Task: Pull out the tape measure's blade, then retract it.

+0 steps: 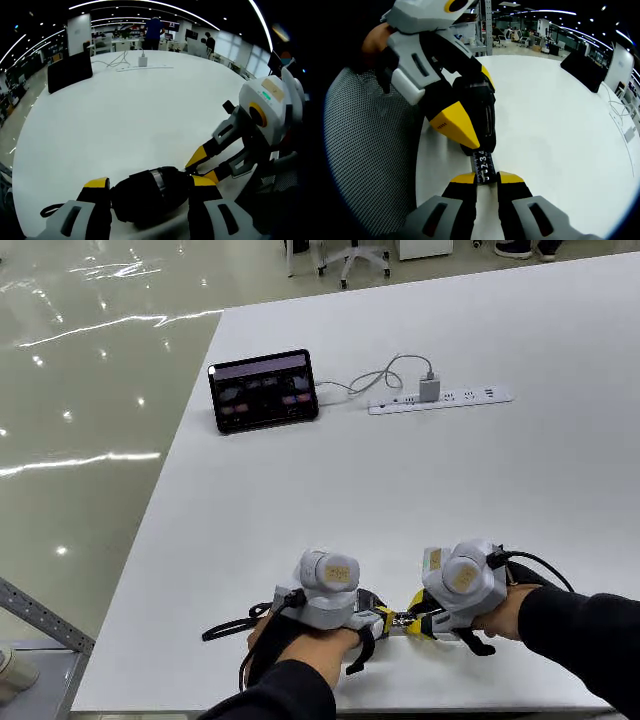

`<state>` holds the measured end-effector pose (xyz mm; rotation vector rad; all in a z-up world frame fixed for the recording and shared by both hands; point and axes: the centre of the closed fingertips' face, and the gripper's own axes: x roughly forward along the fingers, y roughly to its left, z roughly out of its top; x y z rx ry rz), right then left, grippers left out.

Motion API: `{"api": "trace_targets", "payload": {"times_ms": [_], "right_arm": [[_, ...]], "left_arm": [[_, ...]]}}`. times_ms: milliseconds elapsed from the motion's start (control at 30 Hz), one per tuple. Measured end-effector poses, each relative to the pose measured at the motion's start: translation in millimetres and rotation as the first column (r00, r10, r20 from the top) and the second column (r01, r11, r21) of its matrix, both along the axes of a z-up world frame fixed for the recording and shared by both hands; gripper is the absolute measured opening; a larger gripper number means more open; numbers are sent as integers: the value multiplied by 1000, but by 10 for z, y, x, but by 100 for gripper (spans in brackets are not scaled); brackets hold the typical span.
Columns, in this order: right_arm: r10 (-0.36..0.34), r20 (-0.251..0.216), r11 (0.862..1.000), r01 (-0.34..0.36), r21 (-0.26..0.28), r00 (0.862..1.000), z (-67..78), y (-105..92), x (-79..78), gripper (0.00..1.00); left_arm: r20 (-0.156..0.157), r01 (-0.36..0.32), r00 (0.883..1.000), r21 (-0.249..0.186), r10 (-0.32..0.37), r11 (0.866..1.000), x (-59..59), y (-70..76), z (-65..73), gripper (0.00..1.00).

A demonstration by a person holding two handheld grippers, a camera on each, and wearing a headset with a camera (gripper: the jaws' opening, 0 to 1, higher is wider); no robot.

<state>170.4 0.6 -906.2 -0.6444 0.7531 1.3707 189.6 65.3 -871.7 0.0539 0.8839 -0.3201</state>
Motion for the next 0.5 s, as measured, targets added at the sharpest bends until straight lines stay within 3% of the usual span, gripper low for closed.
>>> {"api": "trace_targets", "payload": {"times_ms": [300, 500], "right_arm": [[24, 26, 1000, -24, 17, 999, -1, 33, 5, 11], [23, 19, 999, -24, 26, 1000, 0, 31, 2, 11]], "left_arm": [[1, -7, 1000, -6, 7, 1000, 1, 0, 5, 57], [3, -8, 1000, -12, 8, 1000, 15, 3, -4, 57]]}}
